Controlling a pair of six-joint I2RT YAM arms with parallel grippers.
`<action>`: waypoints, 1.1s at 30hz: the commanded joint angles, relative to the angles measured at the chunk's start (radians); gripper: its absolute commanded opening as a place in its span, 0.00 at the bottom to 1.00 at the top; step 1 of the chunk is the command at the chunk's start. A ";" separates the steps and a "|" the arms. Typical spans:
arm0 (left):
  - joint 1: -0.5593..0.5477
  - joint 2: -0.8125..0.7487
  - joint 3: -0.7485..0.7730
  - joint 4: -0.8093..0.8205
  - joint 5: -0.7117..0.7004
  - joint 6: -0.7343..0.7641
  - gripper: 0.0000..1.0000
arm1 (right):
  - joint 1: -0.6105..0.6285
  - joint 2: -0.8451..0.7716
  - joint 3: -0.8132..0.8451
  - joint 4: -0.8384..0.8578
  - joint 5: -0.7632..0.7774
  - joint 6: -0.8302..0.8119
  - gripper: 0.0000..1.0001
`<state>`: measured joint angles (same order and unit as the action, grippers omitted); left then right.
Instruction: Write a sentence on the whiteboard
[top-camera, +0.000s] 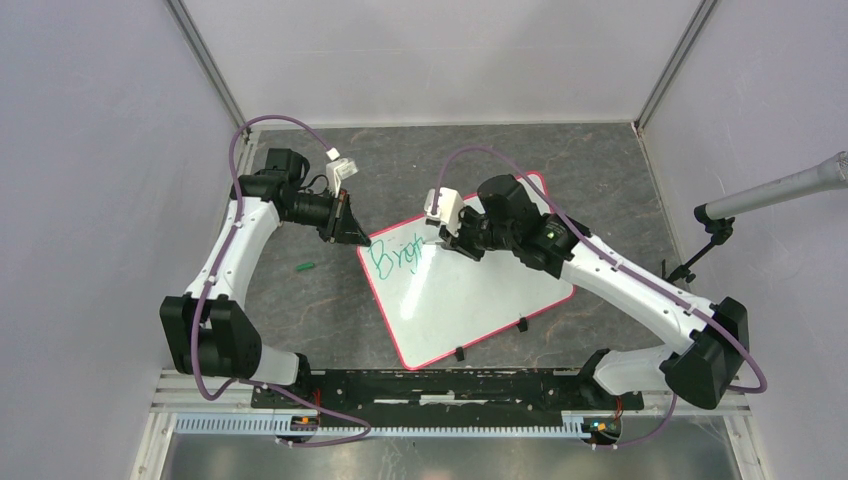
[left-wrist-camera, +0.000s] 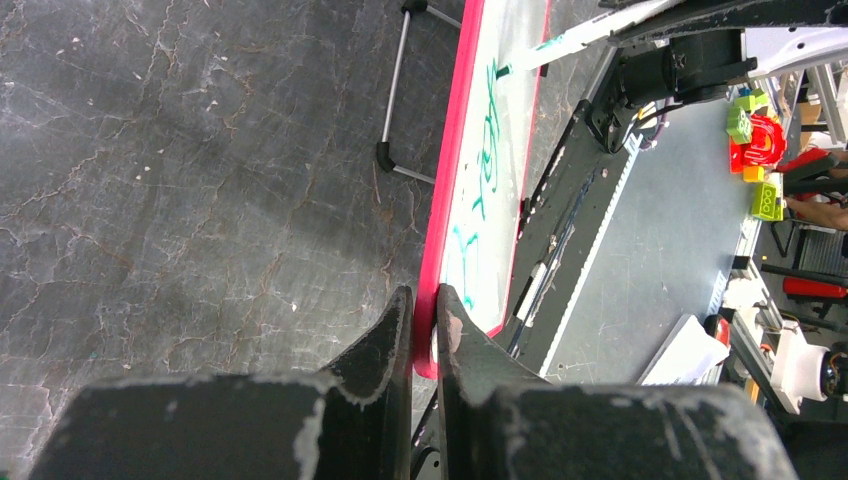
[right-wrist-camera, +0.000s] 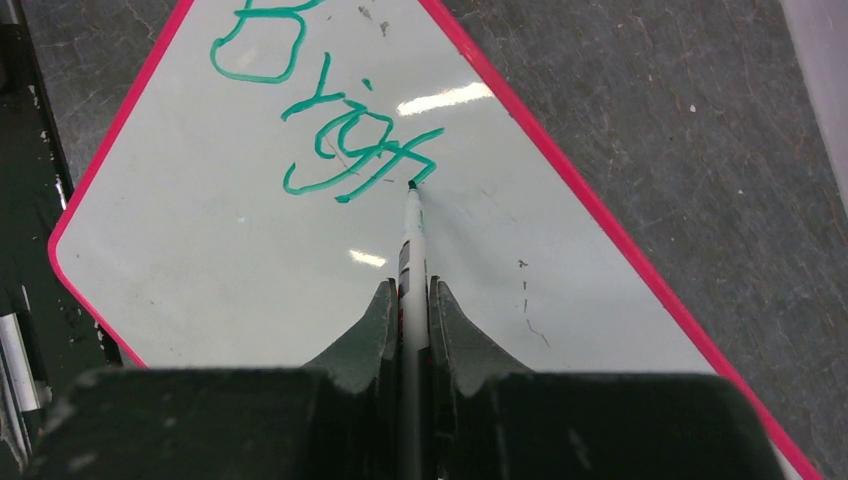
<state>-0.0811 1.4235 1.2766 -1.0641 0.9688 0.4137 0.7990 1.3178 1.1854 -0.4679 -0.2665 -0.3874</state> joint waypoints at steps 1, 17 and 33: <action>-0.034 0.014 0.003 -0.018 0.001 0.058 0.02 | -0.001 -0.033 -0.049 -0.036 -0.015 -0.007 0.00; -0.042 0.006 0.001 -0.018 -0.002 0.055 0.02 | 0.008 -0.053 0.066 -0.036 0.011 -0.011 0.00; -0.044 -0.001 0.000 -0.018 -0.010 0.055 0.02 | 0.008 -0.016 0.059 -0.015 0.000 -0.006 0.00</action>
<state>-0.0822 1.4231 1.2774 -1.0657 0.9699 0.4137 0.8074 1.3083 1.2209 -0.5098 -0.2611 -0.3908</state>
